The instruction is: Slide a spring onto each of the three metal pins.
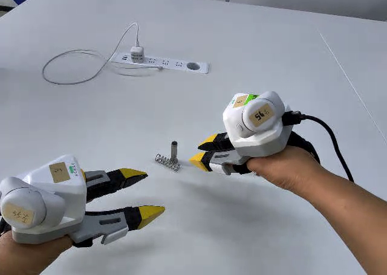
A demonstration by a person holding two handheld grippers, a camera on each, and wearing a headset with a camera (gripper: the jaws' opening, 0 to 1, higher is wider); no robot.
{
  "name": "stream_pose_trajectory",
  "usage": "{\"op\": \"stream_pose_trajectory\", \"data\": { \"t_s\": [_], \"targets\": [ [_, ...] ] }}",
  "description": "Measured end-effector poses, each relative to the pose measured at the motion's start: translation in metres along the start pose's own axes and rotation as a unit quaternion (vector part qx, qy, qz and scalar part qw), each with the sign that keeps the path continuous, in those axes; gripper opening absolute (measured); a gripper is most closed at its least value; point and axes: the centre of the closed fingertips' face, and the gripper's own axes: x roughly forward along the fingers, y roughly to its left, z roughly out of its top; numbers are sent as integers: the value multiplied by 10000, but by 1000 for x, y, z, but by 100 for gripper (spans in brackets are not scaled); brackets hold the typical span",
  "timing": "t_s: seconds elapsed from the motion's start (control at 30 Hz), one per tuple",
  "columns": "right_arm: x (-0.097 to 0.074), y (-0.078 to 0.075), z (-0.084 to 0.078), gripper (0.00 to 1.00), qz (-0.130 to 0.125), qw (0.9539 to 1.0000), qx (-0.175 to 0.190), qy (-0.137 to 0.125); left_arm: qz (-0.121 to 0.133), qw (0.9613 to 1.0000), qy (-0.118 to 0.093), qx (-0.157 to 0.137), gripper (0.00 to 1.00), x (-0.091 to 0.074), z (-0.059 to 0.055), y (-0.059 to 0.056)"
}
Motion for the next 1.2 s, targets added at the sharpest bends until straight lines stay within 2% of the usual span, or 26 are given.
{"op": "stream_pose_trajectory", "data": {
  "t_s": [0.27, 0.53, 0.87, 1.03, 1.2],
  "targets": [
    [17, 8, -3, 19, -21, 9999, 144, 63, 11, 10000, -1, 1, 41, 0, 1, -1],
    [33, 12, -7, 19, -161, 9994, 292, 135, 43, 10000, 26, -12, 41, -2, -1, 3],
    [49, 6, -16, 18, -247, 9986, 304, 365, 74, 10000, 33, -45, 41, -5, -3, 5],
    [53, 6, -21, 17, -191, 9982, 324, 467, 91, 9999, 47, -62, 40, -6, -4, 7],
    [56, 6, -19, 16, -172, 9981, 362, 467, 89, 9999, 46, -73, 40, -5, -5, 7]
  ]
}}
